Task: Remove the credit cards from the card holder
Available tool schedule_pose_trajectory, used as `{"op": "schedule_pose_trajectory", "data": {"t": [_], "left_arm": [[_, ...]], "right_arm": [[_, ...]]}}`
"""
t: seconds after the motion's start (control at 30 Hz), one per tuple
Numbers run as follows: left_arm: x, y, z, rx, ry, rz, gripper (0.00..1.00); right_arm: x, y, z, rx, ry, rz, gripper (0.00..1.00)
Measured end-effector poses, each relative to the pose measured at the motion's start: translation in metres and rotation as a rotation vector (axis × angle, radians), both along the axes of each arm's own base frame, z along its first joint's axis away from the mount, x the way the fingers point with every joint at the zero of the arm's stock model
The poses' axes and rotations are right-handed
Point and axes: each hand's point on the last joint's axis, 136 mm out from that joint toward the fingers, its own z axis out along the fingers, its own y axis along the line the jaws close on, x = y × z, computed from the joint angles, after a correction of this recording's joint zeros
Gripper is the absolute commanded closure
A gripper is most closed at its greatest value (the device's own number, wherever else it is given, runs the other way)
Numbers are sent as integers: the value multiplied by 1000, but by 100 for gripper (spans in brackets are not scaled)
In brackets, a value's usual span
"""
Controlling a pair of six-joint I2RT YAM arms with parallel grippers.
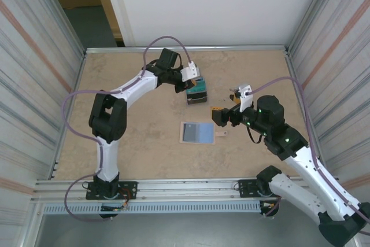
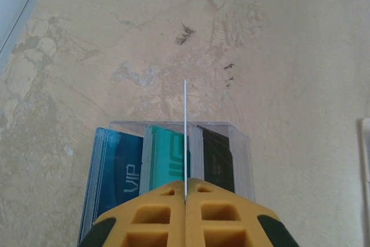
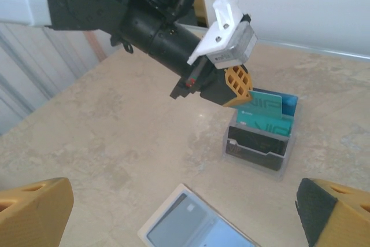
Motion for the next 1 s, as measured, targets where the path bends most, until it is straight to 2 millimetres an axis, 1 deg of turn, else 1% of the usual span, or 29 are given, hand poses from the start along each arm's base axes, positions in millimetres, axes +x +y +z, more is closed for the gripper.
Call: {"op": "schedule_pose_trajectory", "data": {"t": [0.2, 0.37, 0.47, 0.67, 0.73, 0.83, 0.9, 1.0], "left_arm": [[16, -7, -16, 12, -4, 6, 100], [22, -8, -32, 30, 12, 15, 100], [23, -7, -36, 38, 16, 19, 100], [24, -6, -38, 48, 11, 28, 100], [25, -6, -39, 51, 12, 30, 96], [25, -5, -41, 54, 12, 31, 87], [26, -5, -41, 57, 9, 34, 84], [27, -3, -42, 65, 5, 41, 82]], "right_arm": [[-1, -8, 4, 15, -12, -39, 1], [0, -9, 1, 12, -7, -48, 1], [2, -10, 0, 12, 1, -57, 1], [4, -10, -3, 14, 15, -64, 1], [4, -10, -3, 14, 15, -66, 1], [4, -10, -3, 15, 15, -67, 1], [4, -10, -3, 15, 15, -67, 1], [5, -10, -4, 13, 18, -66, 1]]}}
